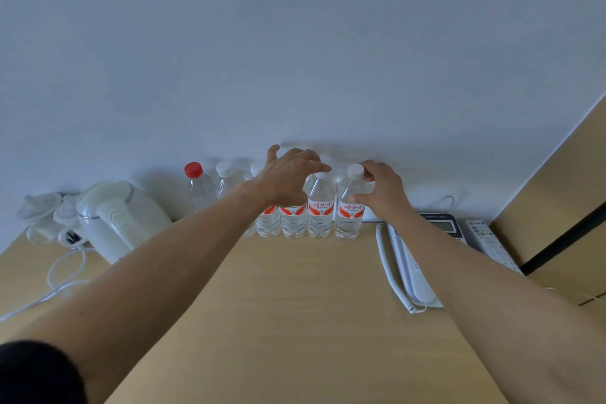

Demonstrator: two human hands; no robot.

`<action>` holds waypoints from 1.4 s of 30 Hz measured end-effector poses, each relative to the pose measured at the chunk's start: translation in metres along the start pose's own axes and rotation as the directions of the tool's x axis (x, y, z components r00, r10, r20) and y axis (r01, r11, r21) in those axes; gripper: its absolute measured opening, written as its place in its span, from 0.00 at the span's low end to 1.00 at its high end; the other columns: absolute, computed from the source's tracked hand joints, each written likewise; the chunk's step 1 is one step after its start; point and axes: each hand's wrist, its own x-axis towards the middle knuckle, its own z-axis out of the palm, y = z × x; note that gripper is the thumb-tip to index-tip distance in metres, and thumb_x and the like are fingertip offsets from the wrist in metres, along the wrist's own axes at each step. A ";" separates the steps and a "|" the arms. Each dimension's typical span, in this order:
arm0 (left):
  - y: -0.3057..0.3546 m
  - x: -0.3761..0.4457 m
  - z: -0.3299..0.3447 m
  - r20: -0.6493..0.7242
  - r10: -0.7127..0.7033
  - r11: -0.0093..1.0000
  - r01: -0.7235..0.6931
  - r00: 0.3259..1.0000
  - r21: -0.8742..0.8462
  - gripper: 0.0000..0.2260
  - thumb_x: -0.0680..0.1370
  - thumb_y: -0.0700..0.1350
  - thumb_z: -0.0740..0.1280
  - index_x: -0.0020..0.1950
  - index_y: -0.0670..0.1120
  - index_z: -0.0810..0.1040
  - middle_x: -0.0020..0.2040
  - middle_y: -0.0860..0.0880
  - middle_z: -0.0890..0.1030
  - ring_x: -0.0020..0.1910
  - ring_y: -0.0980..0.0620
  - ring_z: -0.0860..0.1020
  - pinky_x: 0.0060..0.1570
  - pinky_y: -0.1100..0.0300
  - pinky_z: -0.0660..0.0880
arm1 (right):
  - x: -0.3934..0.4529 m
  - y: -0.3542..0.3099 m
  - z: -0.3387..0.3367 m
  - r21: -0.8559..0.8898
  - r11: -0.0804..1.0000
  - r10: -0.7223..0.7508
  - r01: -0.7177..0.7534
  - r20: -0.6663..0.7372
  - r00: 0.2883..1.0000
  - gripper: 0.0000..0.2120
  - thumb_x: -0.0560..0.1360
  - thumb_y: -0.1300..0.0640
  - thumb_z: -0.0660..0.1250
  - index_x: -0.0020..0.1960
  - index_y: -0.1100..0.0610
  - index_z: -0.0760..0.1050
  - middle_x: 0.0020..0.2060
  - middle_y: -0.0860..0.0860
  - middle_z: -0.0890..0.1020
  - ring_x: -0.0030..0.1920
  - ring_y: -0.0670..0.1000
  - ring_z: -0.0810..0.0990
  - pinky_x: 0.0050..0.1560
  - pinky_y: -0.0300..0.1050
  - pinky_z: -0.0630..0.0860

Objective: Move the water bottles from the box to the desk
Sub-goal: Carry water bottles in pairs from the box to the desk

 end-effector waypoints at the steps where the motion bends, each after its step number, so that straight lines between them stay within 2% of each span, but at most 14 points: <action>1: 0.000 0.000 0.000 0.002 0.000 1.000 0.000 1.000 0.005 0.36 0.70 0.41 0.71 0.76 0.60 0.67 0.74 0.55 0.68 0.75 0.52 0.63 0.75 0.34 0.48 | 0.001 0.001 0.002 0.001 1.000 0.004 -0.004 -0.016 1.000 0.28 0.63 0.60 0.81 0.60 0.56 0.76 0.52 0.54 0.76 0.48 0.50 0.75 0.49 0.38 0.67; 5: -0.002 0.000 -0.001 0.002 -0.005 1.000 0.005 1.000 0.007 0.36 0.70 0.41 0.71 0.76 0.60 0.67 0.74 0.55 0.68 0.76 0.52 0.62 0.75 0.34 0.48 | 0.002 0.001 0.008 0.023 1.000 0.007 -0.006 -0.055 0.998 0.30 0.62 0.61 0.81 0.62 0.55 0.76 0.53 0.55 0.73 0.49 0.51 0.74 0.51 0.38 0.66; 9: -0.001 0.000 -0.001 0.007 -0.010 1.000 0.010 1.000 -0.004 0.36 0.70 0.41 0.71 0.75 0.61 0.67 0.73 0.56 0.69 0.73 0.51 0.65 0.73 0.37 0.52 | -0.002 0.003 0.009 0.025 1.000 0.004 -0.002 -0.072 0.997 0.30 0.64 0.60 0.81 0.63 0.55 0.74 0.51 0.56 0.74 0.50 0.53 0.74 0.50 0.41 0.67; 11: 0.000 -0.001 0.000 0.010 -0.012 1.000 0.012 1.000 -0.013 0.36 0.70 0.42 0.71 0.76 0.61 0.67 0.74 0.56 0.68 0.72 0.51 0.66 0.72 0.39 0.54 | -0.003 0.004 0.009 0.026 1.000 0.006 -0.005 -0.070 0.998 0.29 0.64 0.59 0.81 0.62 0.56 0.74 0.49 0.56 0.76 0.50 0.55 0.75 0.49 0.45 0.70; 14: 0.000 -0.002 -0.001 0.013 -0.016 1.000 0.016 1.000 -0.021 0.36 0.70 0.42 0.70 0.76 0.61 0.67 0.74 0.56 0.68 0.71 0.50 0.66 0.72 0.39 0.55 | -0.002 0.006 0.007 0.064 0.994 0.091 -0.089 -0.024 0.996 0.26 0.65 0.55 0.81 0.57 0.55 0.74 0.46 0.53 0.80 0.47 0.55 0.79 0.50 0.49 0.77; 17: 0.001 -0.003 -0.003 0.020 -0.021 1.000 0.021 1.000 -0.013 0.36 0.70 0.42 0.71 0.76 0.61 0.66 0.74 0.56 0.68 0.72 0.50 0.66 0.72 0.38 0.54 | 0.001 0.006 0.006 0.145 0.974 0.174 -0.174 0.009 0.985 0.24 0.64 0.57 0.82 0.55 0.54 0.74 0.43 0.51 0.79 0.47 0.57 0.82 0.49 0.55 0.81; 20: 0.003 -0.003 -0.004 0.030 -0.025 1.000 0.026 0.999 -0.015 0.36 0.71 0.42 0.71 0.76 0.61 0.66 0.75 0.55 0.67 0.73 0.49 0.65 0.73 0.38 0.53 | 0.002 0.008 0.009 0.167 0.963 0.214 -0.212 0.006 0.977 0.25 0.63 0.57 0.83 0.52 0.55 0.71 0.43 0.54 0.80 0.46 0.57 0.82 0.48 0.59 0.82; 24: 0.004 -0.003 -0.006 0.040 -0.032 0.999 0.032 0.999 -0.013 0.35 0.71 0.43 0.71 0.77 0.60 0.66 0.75 0.55 0.67 0.73 0.49 0.64 0.73 0.37 0.53 | 0.004 0.010 0.009 0.164 0.958 0.234 -0.233 0.015 0.972 0.26 0.63 0.56 0.82 0.51 0.56 0.69 0.44 0.56 0.80 0.45 0.57 0.82 0.48 0.59 0.82; 27: 0.005 -0.003 -0.006 0.043 -0.035 0.999 0.035 0.998 -0.009 0.35 0.72 0.43 0.71 0.77 0.61 0.66 0.75 0.55 0.67 0.74 0.49 0.64 0.73 0.37 0.52 | 0.003 0.009 0.007 0.156 0.963 0.216 -0.218 0.030 0.976 0.25 0.64 0.56 0.82 0.53 0.54 0.70 0.44 0.54 0.80 0.46 0.56 0.81 0.48 0.58 0.82; 29: 0.006 -0.004 -0.006 0.044 -0.039 0.999 0.040 0.998 -0.012 0.35 0.72 0.43 0.71 0.77 0.61 0.66 0.75 0.55 0.67 0.74 0.49 0.64 0.73 0.36 0.52 | 0.004 0.008 0.005 0.124 0.972 0.194 -0.199 0.048 0.980 0.25 0.64 0.56 0.82 0.55 0.53 0.71 0.44 0.50 0.79 0.47 0.56 0.81 0.46 0.53 0.81; 31: 0.007 -0.004 -0.007 0.043 -0.040 0.999 0.041 0.998 -0.013 0.35 0.72 0.43 0.71 0.77 0.60 0.66 0.75 0.55 0.67 0.74 0.48 0.64 0.73 0.36 0.52 | 0.006 0.006 0.001 0.079 0.981 0.173 -0.179 0.071 0.982 0.26 0.65 0.55 0.81 0.57 0.52 0.72 0.44 0.48 0.78 0.47 0.54 0.80 0.42 0.44 0.75; 34: 0.007 -0.004 -0.007 0.042 -0.041 0.999 0.042 0.998 -0.015 0.35 0.72 0.43 0.71 0.77 0.60 0.66 0.75 0.55 0.67 0.74 0.48 0.64 0.73 0.35 0.52 | 0.008 0.004 -0.001 0.041 0.986 0.156 -0.160 0.080 0.984 0.26 0.66 0.54 0.80 0.59 0.52 0.73 0.45 0.48 0.78 0.46 0.52 0.79 0.42 0.42 0.72; 38: 0.006 -0.005 -0.008 0.043 -0.042 0.999 0.042 0.998 -0.015 0.35 0.72 0.42 0.71 0.77 0.60 0.66 0.76 0.55 0.66 0.74 0.49 0.64 0.73 0.35 0.51 | 0.008 0.002 -0.002 0.066 0.980 0.181 -0.186 0.073 0.981 0.24 0.67 0.58 0.79 0.59 0.54 0.74 0.44 0.48 0.78 0.50 0.56 0.80 0.52 0.56 0.80; 42: 0.007 -0.004 -0.008 0.045 -0.042 0.999 0.042 0.998 -0.015 0.35 0.72 0.42 0.71 0.77 0.60 0.66 0.76 0.54 0.66 0.75 0.50 0.64 0.73 0.35 0.51 | 0.008 0.000 -0.001 0.098 0.977 0.184 -0.190 0.072 0.980 0.22 0.68 0.61 0.78 0.58 0.55 0.74 0.41 0.45 0.76 0.50 0.58 0.81 0.53 0.59 0.80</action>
